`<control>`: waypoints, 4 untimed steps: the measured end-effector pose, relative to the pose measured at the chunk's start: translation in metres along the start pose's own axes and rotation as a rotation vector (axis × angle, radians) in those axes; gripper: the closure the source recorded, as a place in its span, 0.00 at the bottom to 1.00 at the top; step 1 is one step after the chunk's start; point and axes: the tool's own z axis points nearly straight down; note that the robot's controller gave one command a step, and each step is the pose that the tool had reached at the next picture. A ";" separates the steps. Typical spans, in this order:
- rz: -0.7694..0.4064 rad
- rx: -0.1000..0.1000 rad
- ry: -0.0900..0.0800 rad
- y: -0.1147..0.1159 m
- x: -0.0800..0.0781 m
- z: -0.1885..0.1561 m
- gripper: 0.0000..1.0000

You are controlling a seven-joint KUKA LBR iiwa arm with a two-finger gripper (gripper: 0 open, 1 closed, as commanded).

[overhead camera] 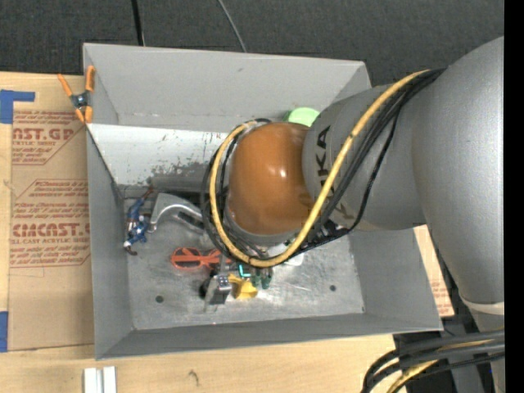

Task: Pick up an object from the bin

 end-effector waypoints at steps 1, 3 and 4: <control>0.002 -0.001 -0.007 -0.001 -0.002 -0.003 1.00; 0.002 -0.001 -0.007 -0.001 -0.002 -0.003 0.00; 0.069 -0.024 -0.010 -0.031 -0.040 0.052 1.00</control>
Offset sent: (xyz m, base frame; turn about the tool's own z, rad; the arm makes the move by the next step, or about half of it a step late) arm 0.0000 0.0000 0.0000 0.0000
